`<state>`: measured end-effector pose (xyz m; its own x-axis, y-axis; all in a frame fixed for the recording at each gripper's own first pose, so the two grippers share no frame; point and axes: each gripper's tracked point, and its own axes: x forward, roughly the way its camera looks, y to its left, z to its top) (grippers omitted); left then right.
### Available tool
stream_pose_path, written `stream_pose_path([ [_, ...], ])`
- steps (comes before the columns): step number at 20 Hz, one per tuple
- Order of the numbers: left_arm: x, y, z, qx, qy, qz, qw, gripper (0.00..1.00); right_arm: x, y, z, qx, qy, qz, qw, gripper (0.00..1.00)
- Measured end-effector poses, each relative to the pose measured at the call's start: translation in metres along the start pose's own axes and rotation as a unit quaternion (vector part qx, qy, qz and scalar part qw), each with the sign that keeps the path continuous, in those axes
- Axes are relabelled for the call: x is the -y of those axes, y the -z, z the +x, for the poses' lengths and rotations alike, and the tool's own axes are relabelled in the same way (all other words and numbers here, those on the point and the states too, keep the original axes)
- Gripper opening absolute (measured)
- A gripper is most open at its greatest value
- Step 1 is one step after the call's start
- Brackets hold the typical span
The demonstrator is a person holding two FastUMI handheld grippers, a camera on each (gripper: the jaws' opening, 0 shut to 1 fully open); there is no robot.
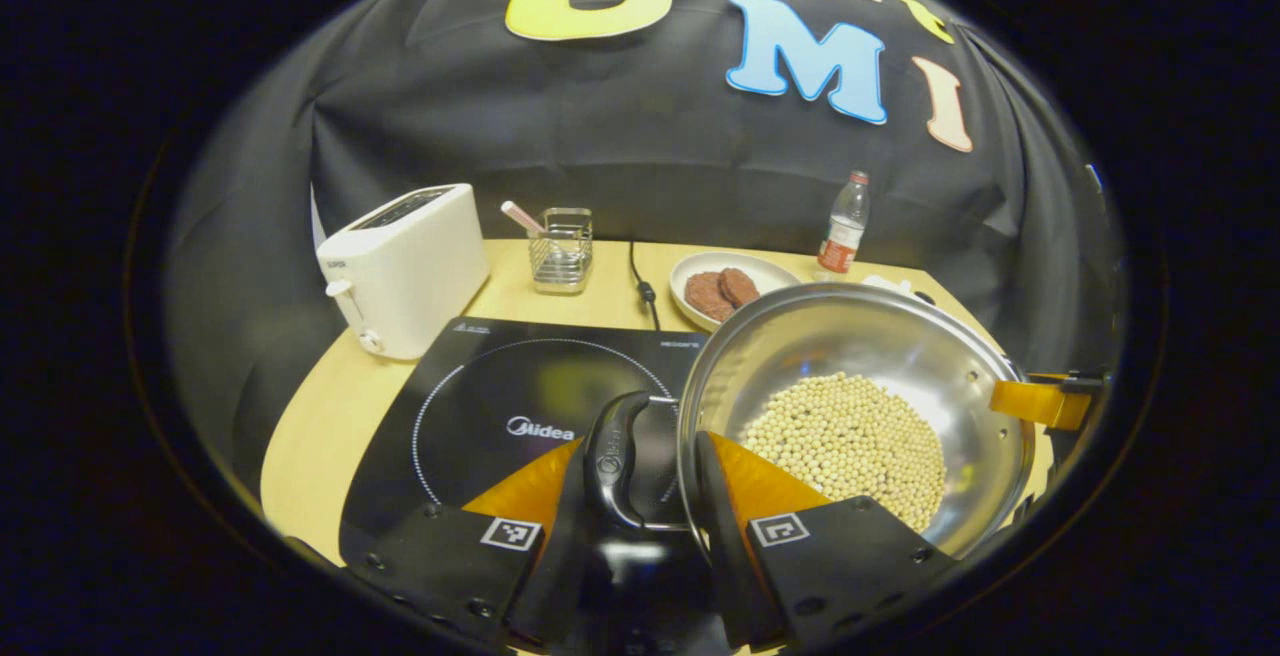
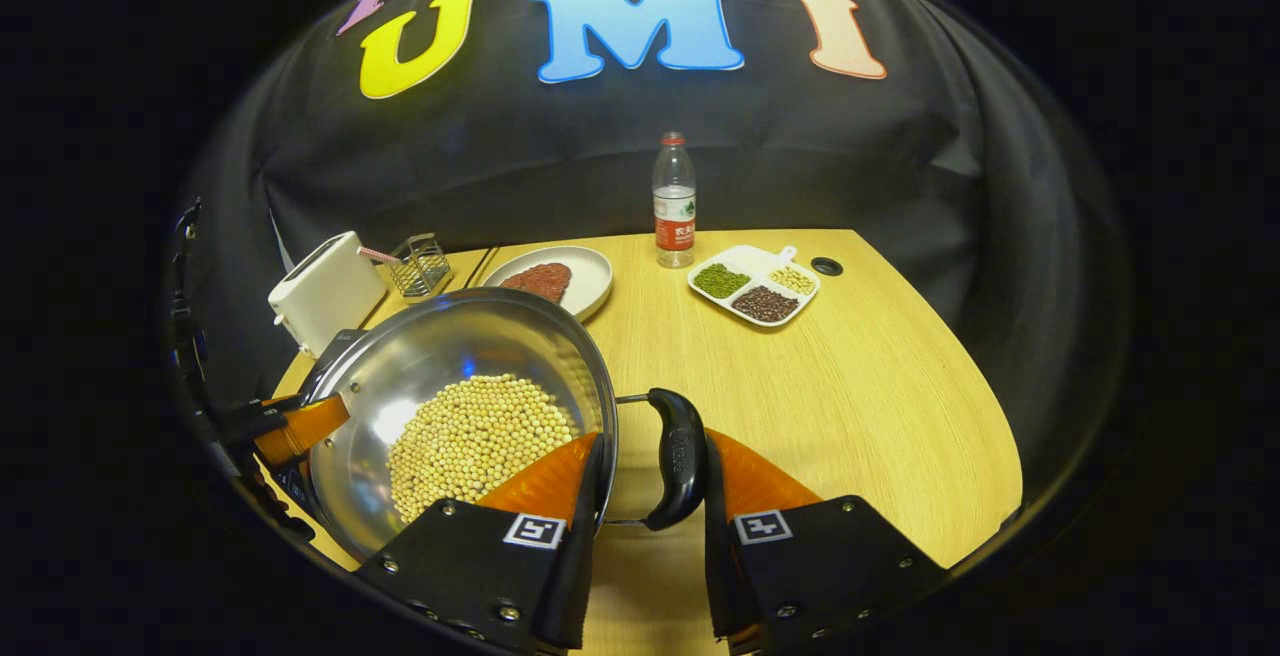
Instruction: First push the handle of the pot to place it horizontally, then grasp the pot with both hands and set it on the induction cooktop.
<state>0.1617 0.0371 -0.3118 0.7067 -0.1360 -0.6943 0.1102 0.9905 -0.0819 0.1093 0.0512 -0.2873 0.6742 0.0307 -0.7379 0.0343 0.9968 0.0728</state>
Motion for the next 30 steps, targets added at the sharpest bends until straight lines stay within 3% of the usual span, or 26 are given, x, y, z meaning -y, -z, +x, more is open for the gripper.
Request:
stream_pose_path([
  [1, -0.008, -0.002, -0.001, 0.002, 0.000, 0.001, 1.000, 0.58, -0.007, 0.000, 0.000, -0.001, -0.001, 0.000, 1.000, 0.47],
  [5, -0.041, -0.006, -0.006, 0.007, -0.002, 0.003, 1.000, 0.62, -0.038, 0.001, 0.000, 0.000, -0.002, 0.001, 1.000, 0.47],
  [10, -0.086, -0.009, -0.006, 0.010, -0.012, 0.001, 1.000, 0.58, -0.081, 0.001, 0.007, -0.001, -0.008, 0.001, 1.000, 0.47],
  [11, -0.096, -0.010, -0.004, 0.010, -0.014, -0.001, 1.000, 0.62, -0.090, 0.001, 0.010, -0.001, -0.010, 0.000, 1.000, 0.47],
  [18, -0.157, -0.020, 0.010, 0.008, -0.023, -0.001, 1.000, 0.58, -0.146, -0.004, 0.028, -0.005, -0.019, -0.004, 1.000, 0.47],
  [21, -0.183, -0.023, 0.015, 0.006, -0.030, 0.007, 0.999, 0.62, -0.169, -0.001, 0.035, -0.009, -0.027, -0.003, 1.000, 0.47],
  [28, -0.216, -0.027, 0.025, 0.015, -0.037, 0.003, 0.999, 0.58, -0.199, -0.005, 0.047, 0.001, -0.040, 0.004, 0.999, 0.47],
  [29, -0.218, -0.028, 0.026, 0.015, -0.038, 0.001, 0.999, 0.58, -0.200, -0.006, 0.048, 0.003, -0.042, 0.005, 0.999, 0.41],
  [30, -0.219, -0.029, 0.026, 0.016, -0.038, 0.001, 0.999, 0.62, -0.201, -0.007, 0.050, 0.004, -0.046, 0.007, 0.999, 0.47],
])
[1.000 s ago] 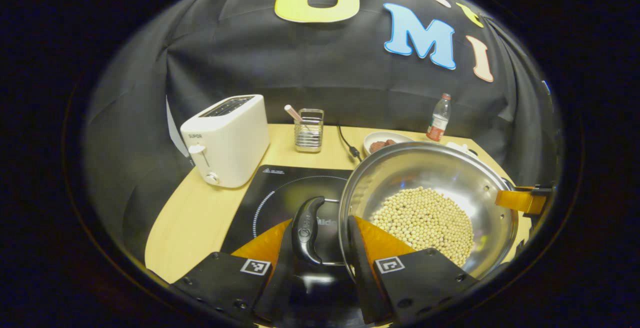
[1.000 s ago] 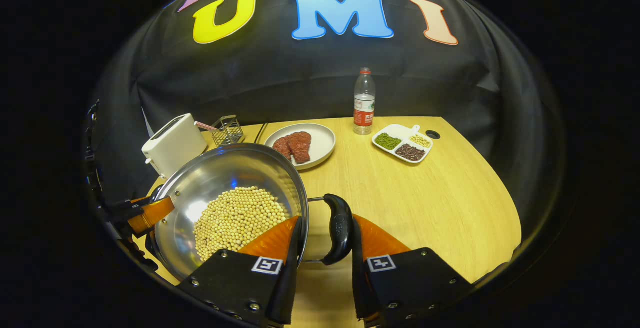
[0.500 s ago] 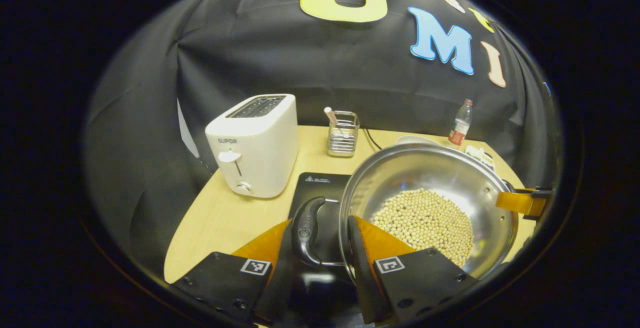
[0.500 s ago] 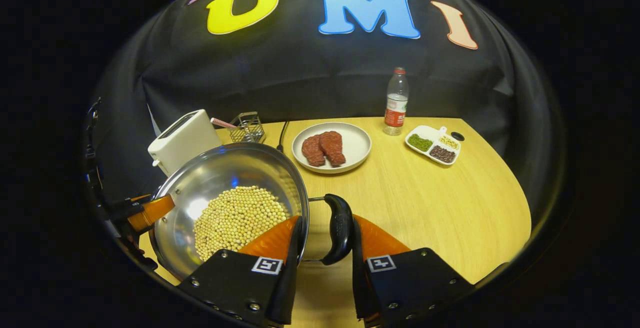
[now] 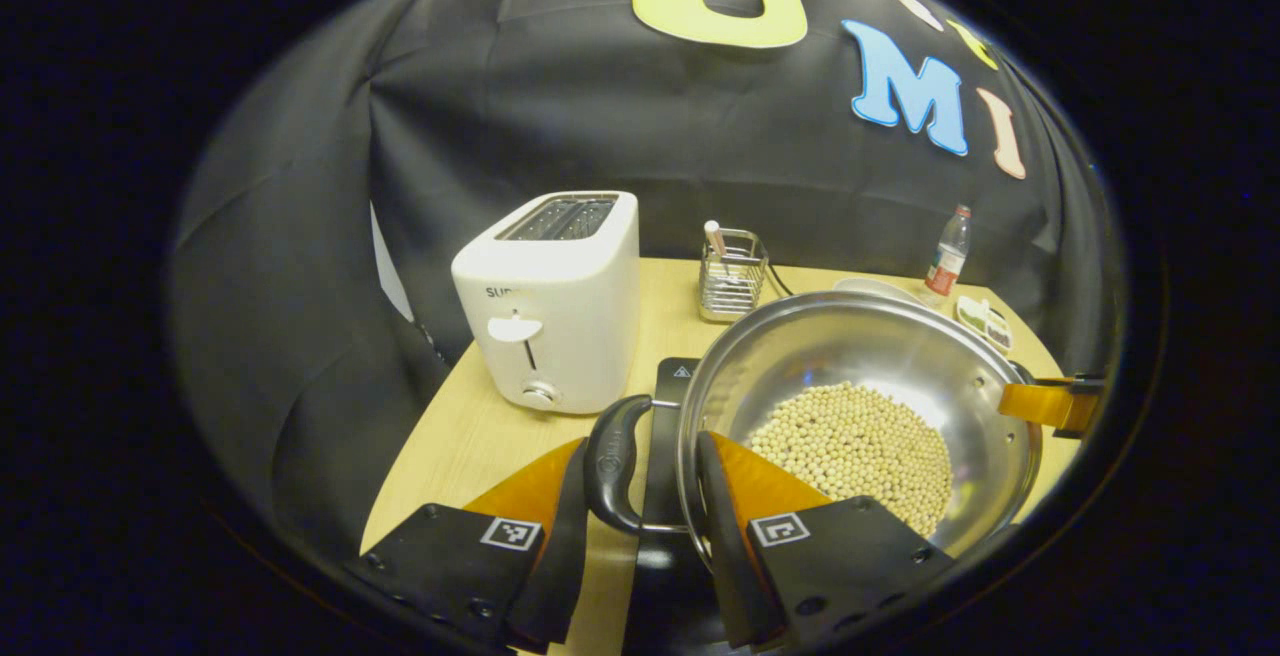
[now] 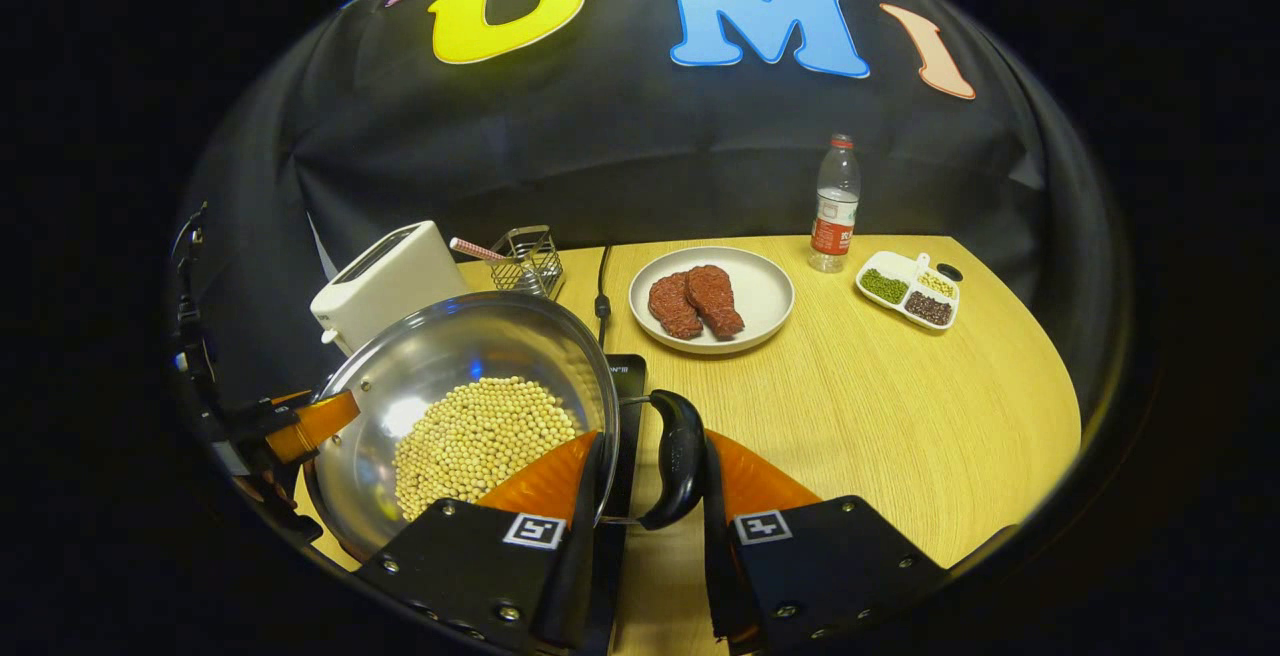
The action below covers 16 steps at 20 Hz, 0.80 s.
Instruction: First push the handle of the pot to place it horizontally, then grasp the pot with both hands and set it on the induction cooktop.
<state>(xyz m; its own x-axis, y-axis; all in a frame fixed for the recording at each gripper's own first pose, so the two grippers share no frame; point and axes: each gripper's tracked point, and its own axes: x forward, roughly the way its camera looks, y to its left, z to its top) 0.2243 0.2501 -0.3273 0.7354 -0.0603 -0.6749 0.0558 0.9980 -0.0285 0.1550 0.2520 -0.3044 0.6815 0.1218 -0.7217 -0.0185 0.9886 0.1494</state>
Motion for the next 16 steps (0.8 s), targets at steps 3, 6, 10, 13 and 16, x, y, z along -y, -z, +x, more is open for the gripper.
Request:
stream_pose_path([
  [3, -0.010, -0.004, 0.005, 0.022, -0.030, 0.010, 0.999, 0.72, 0.005, -0.005, 0.000, 0.018, -0.013, -0.001, 1.000, 0.51],
  [6, -0.014, -0.020, -0.010, 0.048, -0.050, 0.016, 0.997, 0.99, 0.019, -0.034, -0.015, 0.077, -0.006, -0.011, 0.997, 0.99],
  [10, -0.006, -0.055, -0.038, 0.110, -0.062, 0.025, 0.992, 1.00, 0.049, -0.058, -0.046, 0.124, 0.013, -0.010, 0.992, 0.99],
  [13, 0.020, -0.076, -0.067, 0.140, -0.053, 0.026, 0.988, 1.00, 0.074, -0.072, -0.077, 0.160, 0.021, -0.020, 0.987, 0.99],
  [16, 0.060, -0.088, -0.097, 0.172, -0.029, 0.014, 0.984, 0.98, 0.107, -0.080, -0.111, 0.190, 0.032, -0.041, 0.980, 0.99],
])
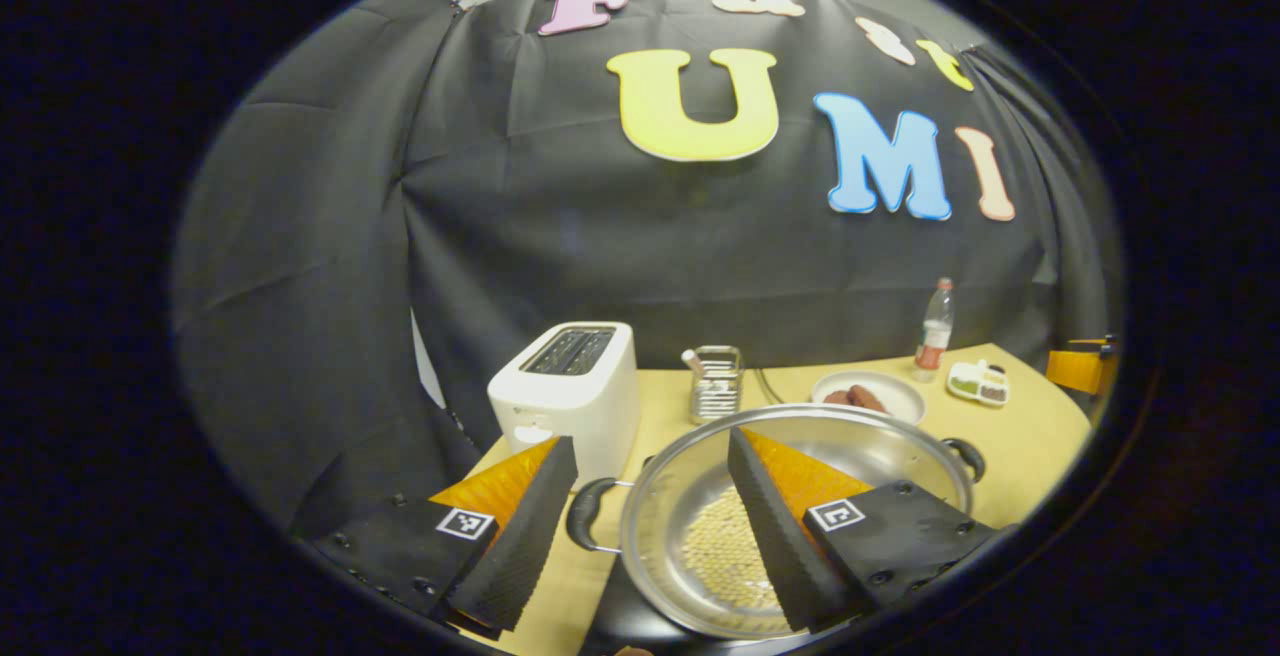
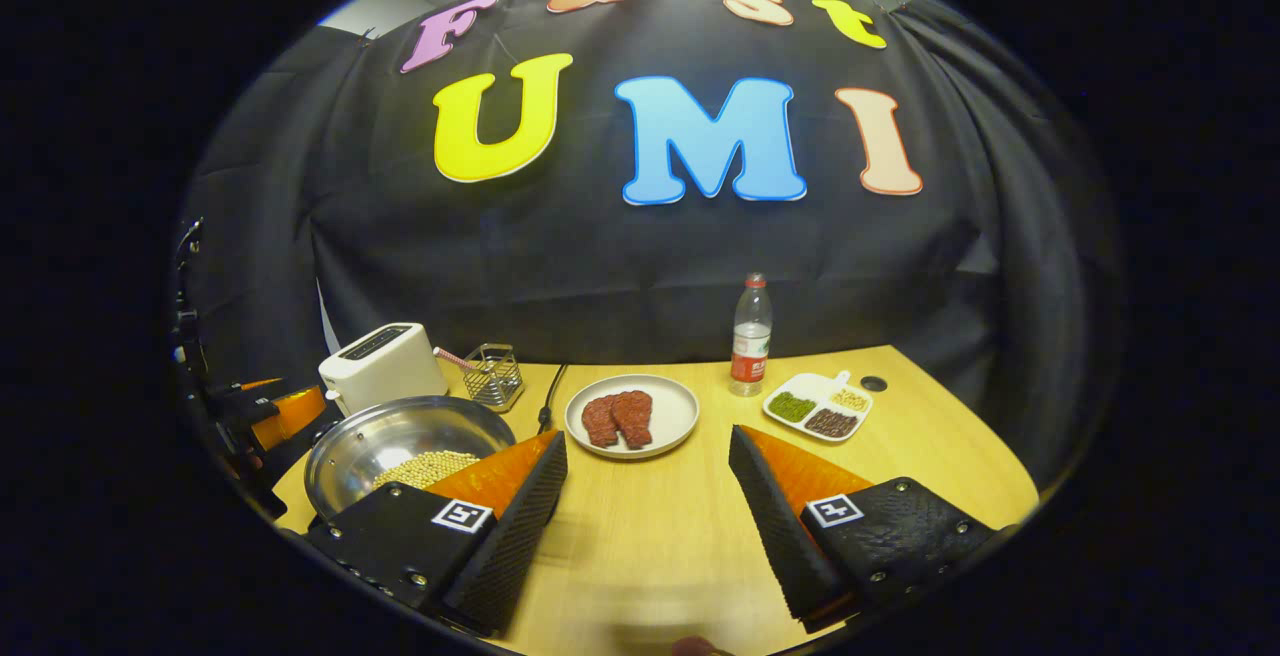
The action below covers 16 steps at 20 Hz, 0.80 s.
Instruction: First push the handle of the pot to place it horizontally, then grasp the pot with both hands and set it on the induction cooktop.
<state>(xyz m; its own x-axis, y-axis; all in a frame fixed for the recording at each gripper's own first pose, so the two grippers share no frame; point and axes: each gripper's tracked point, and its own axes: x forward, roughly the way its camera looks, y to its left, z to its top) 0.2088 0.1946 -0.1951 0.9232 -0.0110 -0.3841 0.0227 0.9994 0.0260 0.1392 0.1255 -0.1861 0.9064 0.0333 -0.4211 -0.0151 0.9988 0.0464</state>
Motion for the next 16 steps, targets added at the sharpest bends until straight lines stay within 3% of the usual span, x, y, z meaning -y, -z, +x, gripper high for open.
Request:
stream_pose_path([
  [1, 0.010, -0.007, -0.009, 0.009, 0.002, -0.003, 1.000, 0.98, 0.014, -0.005, -0.010, 0.010, 0.004, -0.005, 1.000, 0.99],
  [2, 0.019, -0.015, -0.020, 0.018, 0.000, -0.002, 1.000, 0.91, 0.026, -0.009, -0.019, 0.018, 0.005, -0.008, 1.000, 0.99],
  [3, 0.029, -0.022, -0.029, 0.027, -0.003, 0.000, 1.000, 0.98, 0.037, -0.011, -0.028, 0.023, 0.005, -0.010, 1.000, 0.99],
  [13, 0.137, -0.093, -0.156, 0.106, -0.037, 0.014, 0.994, 1.00, 0.170, -0.054, -0.127, 0.087, 0.027, -0.007, 0.996, 0.98],
  [14, 0.148, -0.100, -0.170, 0.114, -0.038, 0.016, 0.993, 0.91, 0.177, -0.057, -0.137, 0.093, 0.022, -0.003, 0.995, 0.98],
  [15, 0.159, -0.106, -0.184, 0.123, -0.038, 0.015, 0.992, 1.00, 0.181, -0.059, -0.148, 0.098, 0.016, 0.001, 0.995, 0.98],
  [16, 0.170, -0.114, -0.197, 0.133, -0.035, 0.012, 0.990, 1.00, 0.185, -0.062, -0.157, 0.103, 0.012, 0.001, 0.995, 0.98],
])
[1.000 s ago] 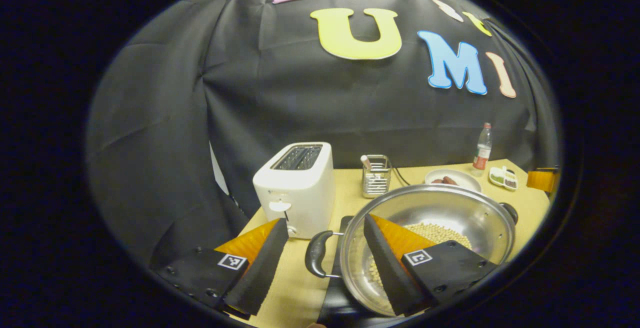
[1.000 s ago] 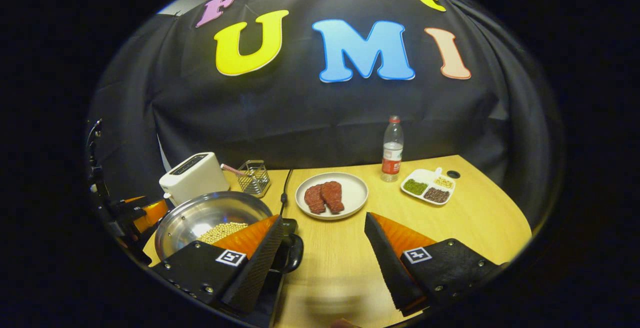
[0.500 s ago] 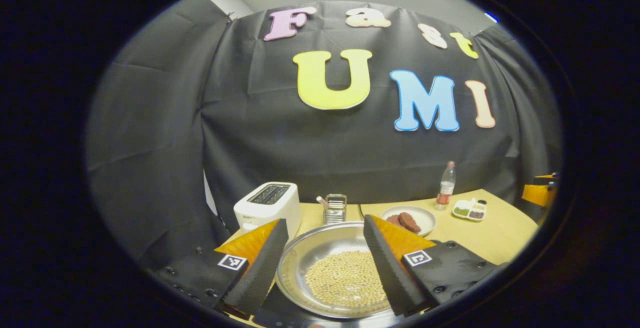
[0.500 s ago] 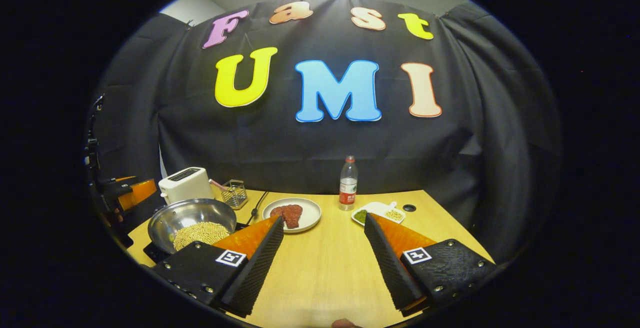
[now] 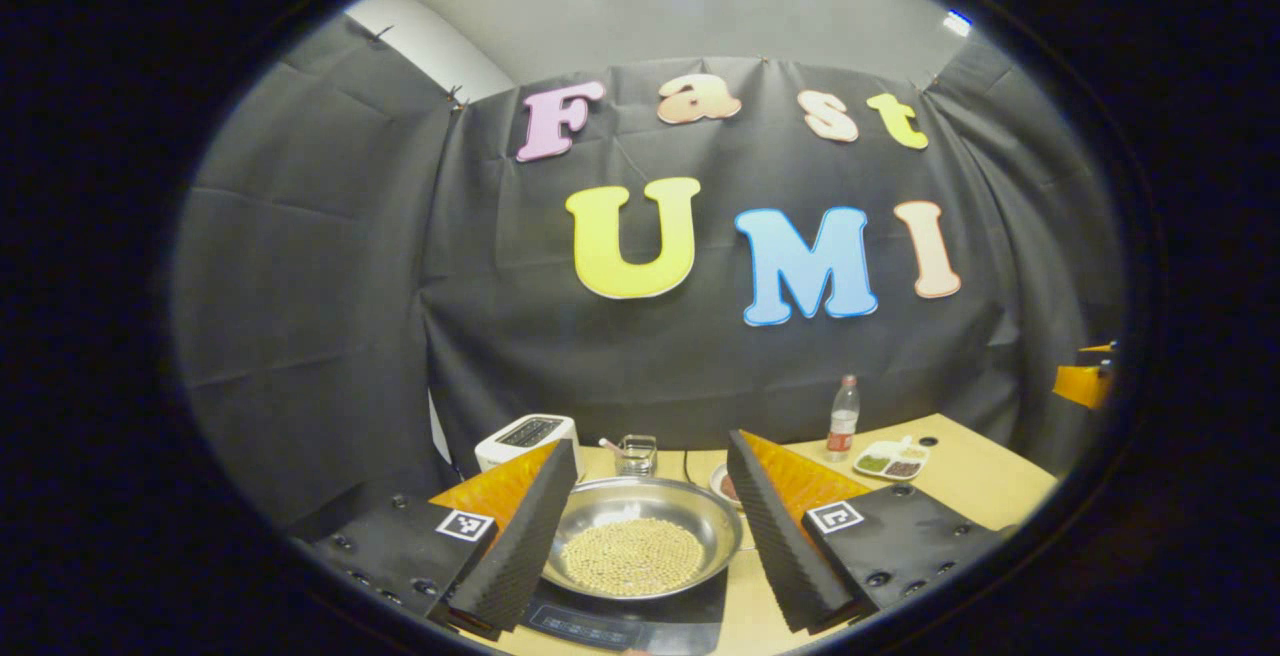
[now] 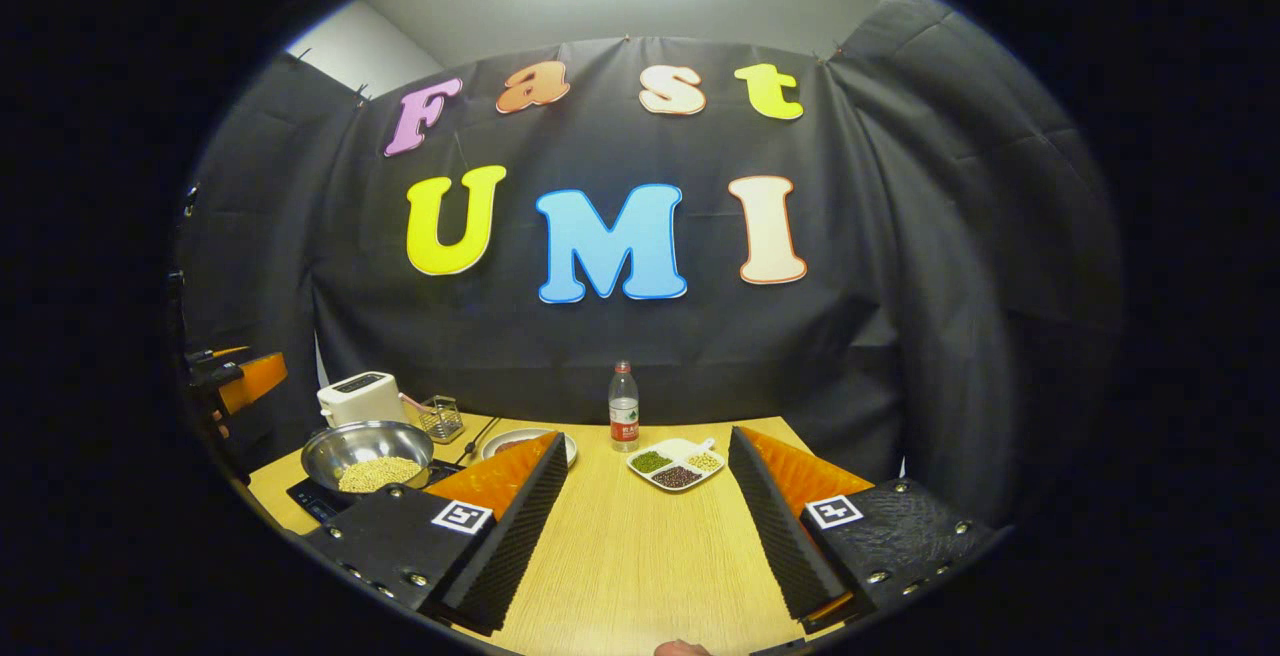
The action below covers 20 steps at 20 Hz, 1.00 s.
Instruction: First push the handle of the pot to place it horizontally, then grasp the pot with both hands and set it on the induction cooktop.
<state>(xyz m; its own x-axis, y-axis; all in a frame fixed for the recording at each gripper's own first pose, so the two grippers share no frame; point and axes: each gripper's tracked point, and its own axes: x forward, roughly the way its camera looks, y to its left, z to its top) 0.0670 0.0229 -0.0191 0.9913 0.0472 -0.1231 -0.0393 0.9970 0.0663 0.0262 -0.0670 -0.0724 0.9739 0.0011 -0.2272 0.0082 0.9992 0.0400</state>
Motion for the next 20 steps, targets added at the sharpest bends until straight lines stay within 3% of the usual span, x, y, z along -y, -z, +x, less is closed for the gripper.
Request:
stream_pose_path([
  [6, 0.033, -0.041, -0.051, 0.037, 0.021, 0.000, 0.999, 1.00, 0.007, -0.038, -0.047, 0.046, -0.001, 0.006, 0.999, 0.98],
  [12, 0.022, -0.065, -0.088, 0.069, 0.029, 0.012, 0.997, 1.00, -0.007, -0.057, -0.079, 0.078, 0.015, 0.014, 0.997, 0.98],
  [14, 0.018, -0.070, -0.101, 0.074, 0.031, 0.007, 0.997, 0.91, -0.010, -0.060, -0.084, 0.079, 0.018, 0.013, 0.997, 0.98],
  [15, 0.018, -0.068, -0.106, 0.072, 0.034, 0.005, 0.997, 0.98, -0.014, -0.062, -0.088, 0.082, 0.016, 0.013, 0.996, 0.98],
  [20, 0.016, -0.066, -0.125, 0.072, 0.044, -0.012, 0.996, 0.98, -0.032, -0.069, -0.105, 0.096, 0.007, -0.002, 0.995, 0.98],
])
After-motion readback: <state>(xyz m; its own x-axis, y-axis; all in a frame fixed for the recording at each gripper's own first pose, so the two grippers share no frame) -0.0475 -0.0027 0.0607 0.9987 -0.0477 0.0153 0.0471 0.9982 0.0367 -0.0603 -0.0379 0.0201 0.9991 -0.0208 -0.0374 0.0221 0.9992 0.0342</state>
